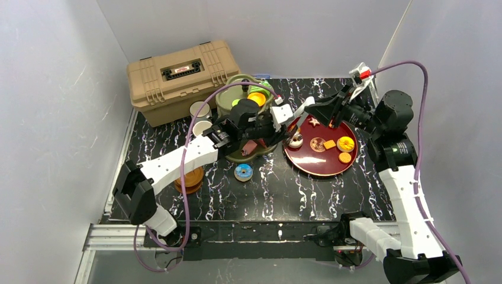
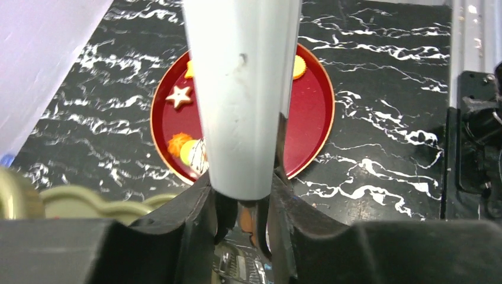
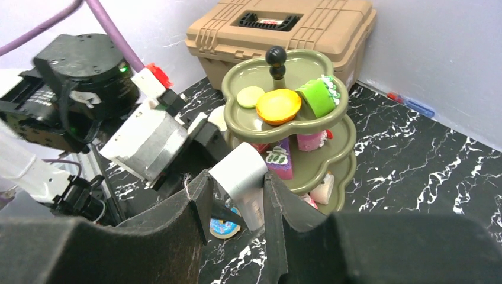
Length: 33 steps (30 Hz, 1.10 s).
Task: Serve the afternoon tea
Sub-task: Adjust the clamp.
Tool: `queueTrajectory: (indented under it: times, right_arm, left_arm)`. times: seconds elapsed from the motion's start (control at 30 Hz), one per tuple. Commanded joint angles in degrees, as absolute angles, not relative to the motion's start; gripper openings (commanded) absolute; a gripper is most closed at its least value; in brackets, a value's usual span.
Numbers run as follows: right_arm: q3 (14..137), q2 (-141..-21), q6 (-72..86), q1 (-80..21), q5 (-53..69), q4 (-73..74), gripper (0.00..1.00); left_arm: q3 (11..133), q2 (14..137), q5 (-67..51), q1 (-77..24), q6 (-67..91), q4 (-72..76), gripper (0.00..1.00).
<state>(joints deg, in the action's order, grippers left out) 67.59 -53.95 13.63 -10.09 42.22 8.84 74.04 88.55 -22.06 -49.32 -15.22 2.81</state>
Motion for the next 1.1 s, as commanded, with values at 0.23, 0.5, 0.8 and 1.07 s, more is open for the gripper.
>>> queueTrajectory:
  times: [0.23,0.5,0.8,1.07]
  right_arm:
    - [64.9,-51.8,22.1,-9.9,31.3,9.0,0.97]
    - [64.1,-51.1,33.5,-9.9,28.7,12.4,0.98]
    - [65.3,-51.5,38.6,-11.2,23.6,12.8,0.98]
    - [63.1,-53.3,39.0,-14.2,21.6,9.9,0.98]
  left_arm:
    - [73.2,84.1,-11.3,-49.6,-14.6,7.6,0.00]
    - [73.7,85.0,-4.8,-50.4,-18.2,10.5,0.00]
    - [76.5,88.1,-0.8,-52.7,-22.9,11.1,0.00]
    - [79.7,90.6,1.0,-53.7,-23.7,11.0,0.00]
